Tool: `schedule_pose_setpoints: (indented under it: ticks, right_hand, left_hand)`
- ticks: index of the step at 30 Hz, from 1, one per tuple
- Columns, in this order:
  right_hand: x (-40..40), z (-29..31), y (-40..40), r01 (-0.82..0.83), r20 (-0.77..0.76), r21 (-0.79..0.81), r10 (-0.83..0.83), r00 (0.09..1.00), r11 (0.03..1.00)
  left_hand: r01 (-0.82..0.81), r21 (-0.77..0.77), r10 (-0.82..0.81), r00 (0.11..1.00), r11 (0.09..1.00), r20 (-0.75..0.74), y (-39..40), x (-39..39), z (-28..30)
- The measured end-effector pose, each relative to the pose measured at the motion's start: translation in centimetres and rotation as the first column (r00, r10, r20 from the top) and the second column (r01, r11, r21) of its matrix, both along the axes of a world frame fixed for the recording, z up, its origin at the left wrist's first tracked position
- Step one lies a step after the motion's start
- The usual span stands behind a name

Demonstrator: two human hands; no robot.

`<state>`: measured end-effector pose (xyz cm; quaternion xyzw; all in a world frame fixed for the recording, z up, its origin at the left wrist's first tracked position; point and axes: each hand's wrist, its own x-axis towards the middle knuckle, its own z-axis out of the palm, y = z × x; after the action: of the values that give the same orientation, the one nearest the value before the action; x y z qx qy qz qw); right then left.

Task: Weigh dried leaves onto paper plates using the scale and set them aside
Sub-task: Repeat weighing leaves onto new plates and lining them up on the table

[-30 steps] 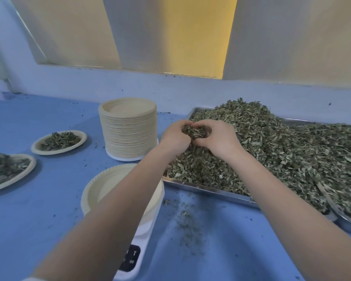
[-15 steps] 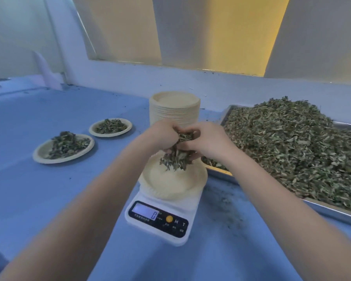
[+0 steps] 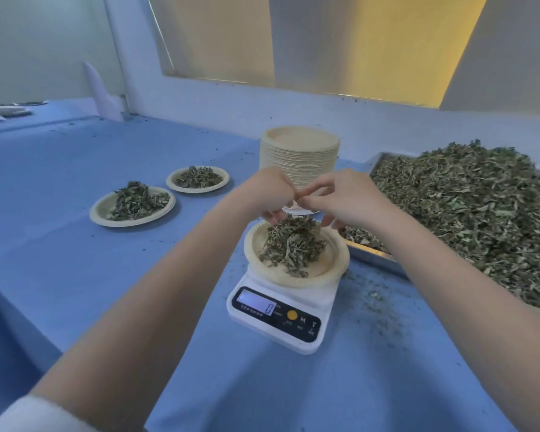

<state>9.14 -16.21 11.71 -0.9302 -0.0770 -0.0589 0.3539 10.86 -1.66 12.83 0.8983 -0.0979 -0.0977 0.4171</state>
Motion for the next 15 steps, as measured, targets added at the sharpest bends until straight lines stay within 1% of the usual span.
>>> schedule_pose_setpoints:
  ticks: [4, 7, 15]
  right_hand:
    - [-0.1, 0.6, -0.1, -0.012, 0.038, 0.025, 0.011, 0.999, 1.0]
    - [-0.1, 0.7, 0.0, -0.024, 0.042, 0.021, 0.023, 0.999, 1.0]
    - [0.3, -0.3, 0.8, -0.025, 0.02, 0.01, 0.025, 0.999, 1.0]
  left_hand:
    - [-0.065, -0.133, 0.075, 0.995, 0.989, 0.069, 0.0, 0.2, 0.2]
    - [-0.057, -0.22, 0.083, 0.991, 0.974, 0.11, 0.4, 0.2, 0.1]
    - [-0.051, -0.202, 0.068, 0.994, 0.978, 0.08, 1.5, 0.1, -0.8]
